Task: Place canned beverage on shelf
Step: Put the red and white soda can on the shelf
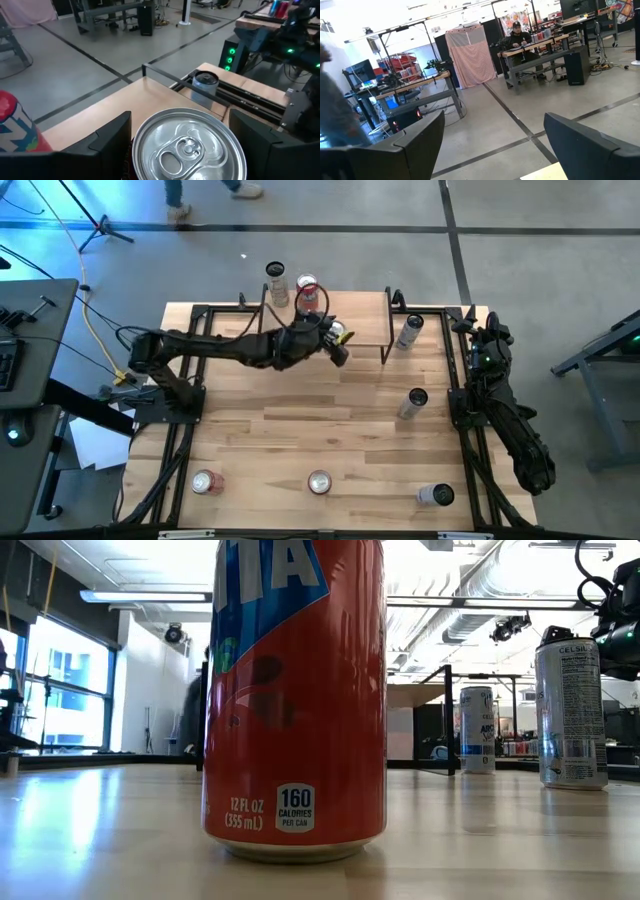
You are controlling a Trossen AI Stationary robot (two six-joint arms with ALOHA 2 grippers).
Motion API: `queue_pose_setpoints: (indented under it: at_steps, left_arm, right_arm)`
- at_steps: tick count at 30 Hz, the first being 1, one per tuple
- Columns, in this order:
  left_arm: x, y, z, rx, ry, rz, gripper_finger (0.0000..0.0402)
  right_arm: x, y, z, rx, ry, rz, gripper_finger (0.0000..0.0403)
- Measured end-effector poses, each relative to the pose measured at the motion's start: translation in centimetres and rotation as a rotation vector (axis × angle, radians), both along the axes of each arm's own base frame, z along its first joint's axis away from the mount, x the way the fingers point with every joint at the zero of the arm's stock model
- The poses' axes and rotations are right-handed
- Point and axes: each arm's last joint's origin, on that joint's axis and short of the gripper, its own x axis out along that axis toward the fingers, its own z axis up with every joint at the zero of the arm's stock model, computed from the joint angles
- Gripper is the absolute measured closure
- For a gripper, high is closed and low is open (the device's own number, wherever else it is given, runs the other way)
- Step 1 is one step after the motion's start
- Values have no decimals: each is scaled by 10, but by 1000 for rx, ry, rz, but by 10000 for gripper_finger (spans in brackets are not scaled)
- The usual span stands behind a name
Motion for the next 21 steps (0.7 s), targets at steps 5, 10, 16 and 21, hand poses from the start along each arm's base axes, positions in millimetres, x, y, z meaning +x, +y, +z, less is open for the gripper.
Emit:
queue_pose_setpoints:
  at_steps: [5, 10, 16, 21]
  left_arm:
    - [-2, 20, 1, -19, -14, -10, 149]
    - [-6, 41, 1, -36, -24, -12, 148]
    - [-4, 65, -8, -52, -31, -26, 146]
    - [-5, 78, -11, -54, -37, -36, 141]
  right_arm:
    - [0, 0, 0, 0, 0, 0, 75]
    - [0, 0, 0, 0, 0, 0, 75]
    - [0, 0, 0, 0, 0, 1, 75]
    - [0, 0, 0, 0, 0, 0, 75]
